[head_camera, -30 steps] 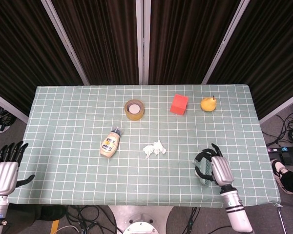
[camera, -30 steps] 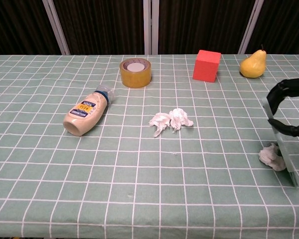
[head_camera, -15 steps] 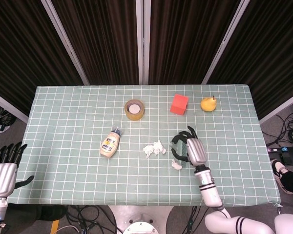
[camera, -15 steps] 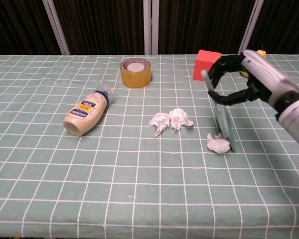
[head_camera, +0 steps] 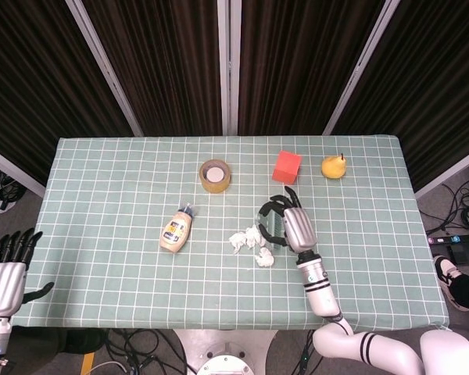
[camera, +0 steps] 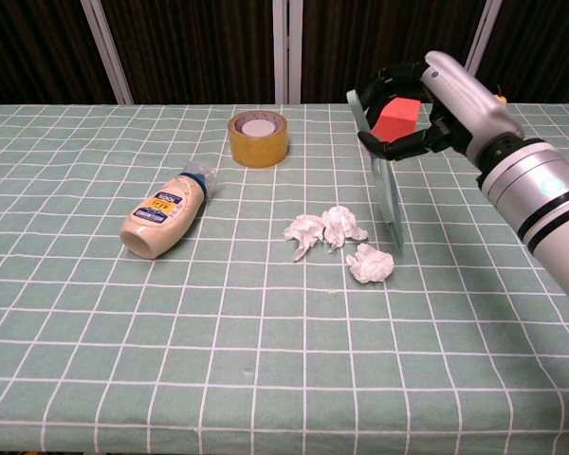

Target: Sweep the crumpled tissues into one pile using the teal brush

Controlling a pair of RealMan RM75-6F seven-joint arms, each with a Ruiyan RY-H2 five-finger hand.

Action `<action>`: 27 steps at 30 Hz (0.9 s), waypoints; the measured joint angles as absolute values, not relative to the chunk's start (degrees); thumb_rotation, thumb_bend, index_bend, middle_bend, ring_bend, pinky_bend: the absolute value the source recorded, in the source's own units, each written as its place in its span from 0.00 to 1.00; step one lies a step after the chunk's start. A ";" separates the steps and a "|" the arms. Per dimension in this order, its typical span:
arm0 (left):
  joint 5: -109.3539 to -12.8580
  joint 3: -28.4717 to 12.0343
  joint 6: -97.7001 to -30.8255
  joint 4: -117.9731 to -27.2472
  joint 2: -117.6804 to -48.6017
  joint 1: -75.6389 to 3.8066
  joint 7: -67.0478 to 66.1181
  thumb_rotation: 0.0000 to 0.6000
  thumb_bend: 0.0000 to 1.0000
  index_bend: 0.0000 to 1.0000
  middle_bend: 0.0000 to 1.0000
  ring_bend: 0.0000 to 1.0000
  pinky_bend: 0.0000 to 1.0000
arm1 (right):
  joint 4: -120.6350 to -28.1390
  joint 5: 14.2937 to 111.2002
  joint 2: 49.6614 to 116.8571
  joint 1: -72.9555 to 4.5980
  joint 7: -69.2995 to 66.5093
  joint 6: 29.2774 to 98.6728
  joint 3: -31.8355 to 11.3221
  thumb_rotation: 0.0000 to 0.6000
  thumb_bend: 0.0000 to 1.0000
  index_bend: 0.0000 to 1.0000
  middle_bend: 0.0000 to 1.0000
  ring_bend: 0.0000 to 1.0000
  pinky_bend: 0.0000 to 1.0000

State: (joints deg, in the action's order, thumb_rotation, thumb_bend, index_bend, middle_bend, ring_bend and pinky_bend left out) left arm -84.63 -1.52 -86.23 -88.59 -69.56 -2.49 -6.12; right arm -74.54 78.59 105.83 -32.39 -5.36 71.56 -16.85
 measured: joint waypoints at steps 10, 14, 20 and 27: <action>-85.06 -1.55 -85.71 -88.47 -69.98 -3.03 -6.33 1.00 0.01 0.09 0.04 0.00 0.00 | -87.36 81.62 97.24 -28.72 -4.53 73.85 -12.78 1.00 0.47 0.64 0.59 0.24 0.03; -85.18 -1.57 -85.72 -88.59 -69.90 -3.13 -6.43 1.00 0.01 0.09 0.04 0.00 0.00 | -88.16 82.92 97.85 -27.22 -1.97 75.33 -9.99 1.00 0.47 0.64 0.59 0.24 0.03; -85.03 -1.52 -86.04 -88.55 -69.87 -2.85 -6.23 1.00 0.01 0.09 0.04 0.00 0.00 | -82.22 84.44 103.89 -26.93 0.41 77.44 -9.18 1.00 0.47 0.64 0.59 0.25 0.03; -84.89 -1.46 -86.09 -88.13 -69.97 -2.67 -5.62 1.00 0.01 0.09 0.04 0.00 0.00 | -72.57 85.52 111.80 -28.41 2.06 79.04 -10.51 1.00 0.47 0.64 0.59 0.25 0.02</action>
State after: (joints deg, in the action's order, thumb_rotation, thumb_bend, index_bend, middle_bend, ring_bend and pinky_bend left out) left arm -84.89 -1.46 -86.09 -88.13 -69.97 -2.67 -5.62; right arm -72.57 85.52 111.80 -28.41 2.06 79.04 -10.51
